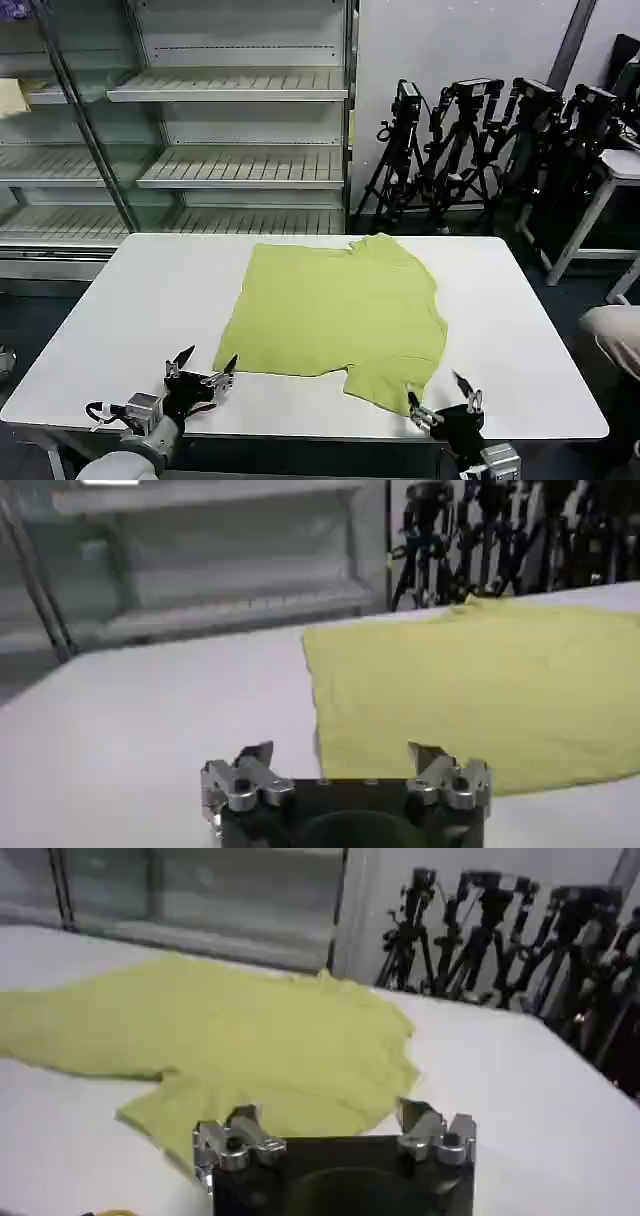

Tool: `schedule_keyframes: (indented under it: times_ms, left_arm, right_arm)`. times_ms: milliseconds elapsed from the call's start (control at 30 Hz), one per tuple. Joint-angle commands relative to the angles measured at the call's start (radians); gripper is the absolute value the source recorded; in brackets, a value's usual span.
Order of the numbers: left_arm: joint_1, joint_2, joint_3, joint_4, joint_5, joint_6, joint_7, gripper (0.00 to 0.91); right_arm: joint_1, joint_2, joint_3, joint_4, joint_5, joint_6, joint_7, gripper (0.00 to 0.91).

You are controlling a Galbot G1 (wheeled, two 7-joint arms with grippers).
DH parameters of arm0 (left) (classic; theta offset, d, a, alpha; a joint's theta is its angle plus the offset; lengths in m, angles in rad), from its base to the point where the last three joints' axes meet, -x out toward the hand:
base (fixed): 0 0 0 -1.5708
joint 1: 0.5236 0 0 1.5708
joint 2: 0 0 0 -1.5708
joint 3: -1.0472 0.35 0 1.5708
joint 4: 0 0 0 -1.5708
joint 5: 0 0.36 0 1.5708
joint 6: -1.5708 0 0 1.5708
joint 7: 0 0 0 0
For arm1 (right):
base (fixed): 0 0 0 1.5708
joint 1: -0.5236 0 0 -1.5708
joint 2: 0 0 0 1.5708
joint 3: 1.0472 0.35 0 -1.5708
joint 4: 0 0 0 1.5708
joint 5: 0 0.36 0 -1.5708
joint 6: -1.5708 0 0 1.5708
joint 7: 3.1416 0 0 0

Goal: Fold and organize the clothes.

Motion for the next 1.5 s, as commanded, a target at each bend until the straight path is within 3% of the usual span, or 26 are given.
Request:
schedule_keyframes:
  times_ms: [33,67,100,500,800,1133,1233,1500]
  left_arm:
    - [-0.035,-0.011,0.015,0.068,-0.051,0.047,-0.031,0.383]
    - [-0.036,-0.011,0.016,0.068,-0.059,0.047,-0.033,0.020]
    - [-0.037,-0.012,0.017,0.066,-0.069,0.047,-0.037,0.010]
    - [-0.030,-0.019,0.030,0.056,-0.071,0.048,-0.042,0.010]
    - [-0.043,-0.027,0.037,0.037,-0.072,0.044,-0.031,0.010]
    - [-0.229,0.035,0.093,0.076,-0.085,0.031,-0.036,0.010]
    - [-0.306,0.040,0.111,0.116,-0.123,0.034,-0.050,0.010]
    - [-0.427,0.015,0.158,0.241,-0.159,0.032,-0.055,0.010]
  right_arm:
    - [-0.008,0.016,-0.050,-0.006,0.023,-0.040,0.018,0.000]
    - [-0.007,0.014,-0.049,-0.006,0.031,-0.047,0.019,0.000]
    - [-0.005,0.013,-0.046,-0.006,0.038,-0.053,0.018,0.000]
    - [0.034,0.002,-0.044,-0.024,0.163,-0.112,0.020,0.000]
    - [0.050,-0.006,-0.031,0.008,0.133,-0.086,0.012,0.000]
    - [0.282,-0.036,0.014,-0.022,0.130,-0.119,-0.007,0.000]
    - [0.400,-0.039,0.006,-0.097,0.151,-0.131,-0.039,0.000]
    - [0.570,-0.012,-0.027,-0.263,0.169,-0.139,-0.057,0.000]
